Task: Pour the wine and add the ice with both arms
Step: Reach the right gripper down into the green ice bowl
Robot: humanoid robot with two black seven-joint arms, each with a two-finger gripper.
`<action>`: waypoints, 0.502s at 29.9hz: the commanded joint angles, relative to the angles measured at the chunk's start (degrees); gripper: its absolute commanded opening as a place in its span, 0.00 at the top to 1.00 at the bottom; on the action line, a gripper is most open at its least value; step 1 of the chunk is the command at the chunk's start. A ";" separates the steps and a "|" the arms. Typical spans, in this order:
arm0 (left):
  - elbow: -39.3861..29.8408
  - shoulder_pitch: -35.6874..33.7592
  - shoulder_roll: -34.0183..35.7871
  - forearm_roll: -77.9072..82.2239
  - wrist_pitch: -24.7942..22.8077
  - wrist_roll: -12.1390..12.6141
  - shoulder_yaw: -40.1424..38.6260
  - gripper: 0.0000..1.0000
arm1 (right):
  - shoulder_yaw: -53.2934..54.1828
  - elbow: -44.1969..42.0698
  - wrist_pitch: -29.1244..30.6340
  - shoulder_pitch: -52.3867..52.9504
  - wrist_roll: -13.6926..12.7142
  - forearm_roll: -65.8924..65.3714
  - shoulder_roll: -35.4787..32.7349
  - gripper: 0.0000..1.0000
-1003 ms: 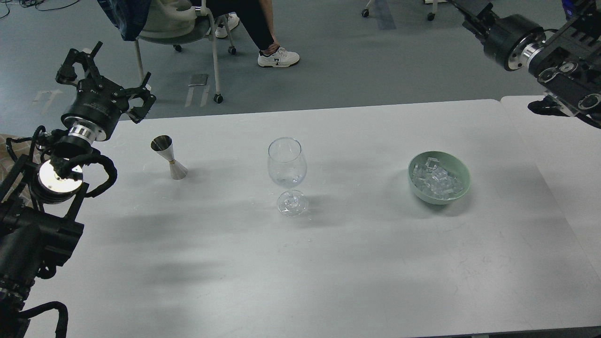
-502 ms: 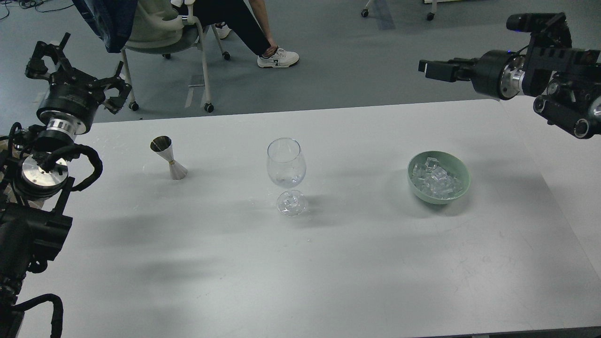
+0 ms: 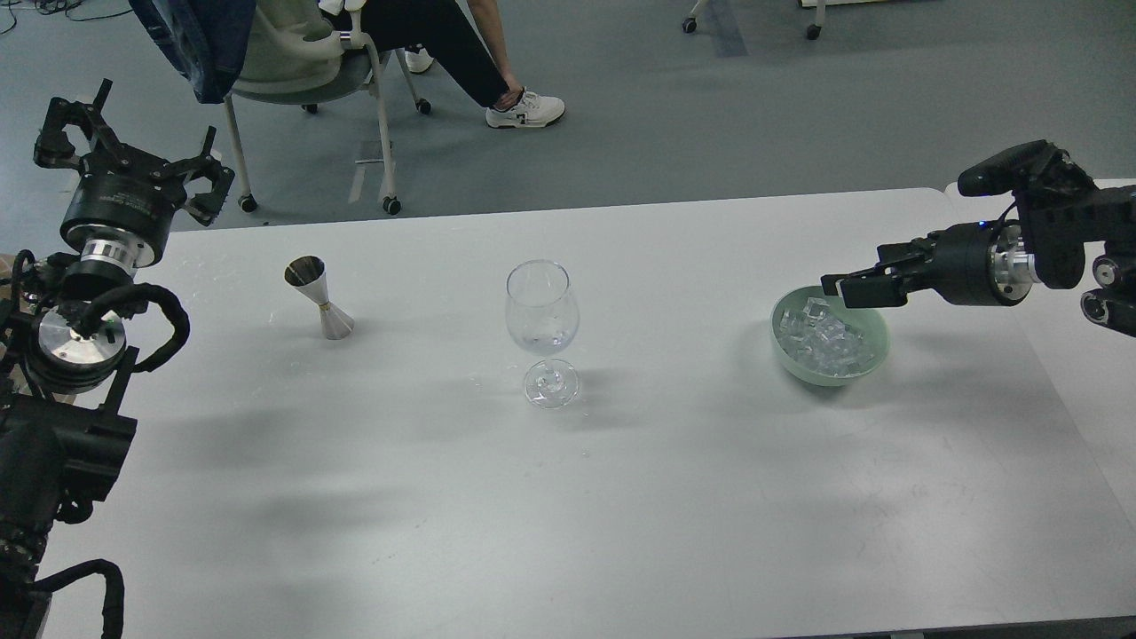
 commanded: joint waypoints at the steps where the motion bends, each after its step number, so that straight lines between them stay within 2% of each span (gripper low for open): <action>1: -0.01 0.04 -0.47 0.02 0.18 0.16 0.38 0.03 | -0.11 0.17 0.18 -0.62 0.00 -0.42 0.05 0.01; 9: -0.01 0.39 -2.15 0.03 0.62 0.25 0.56 0.03 | -0.02 0.00 0.00 -2.29 0.00 -4.20 0.32 0.03; 15: 0.08 1.18 -2.15 -0.06 0.09 0.25 0.30 0.03 | -0.02 -0.88 -2.10 -3.08 0.00 -5.43 2.86 0.09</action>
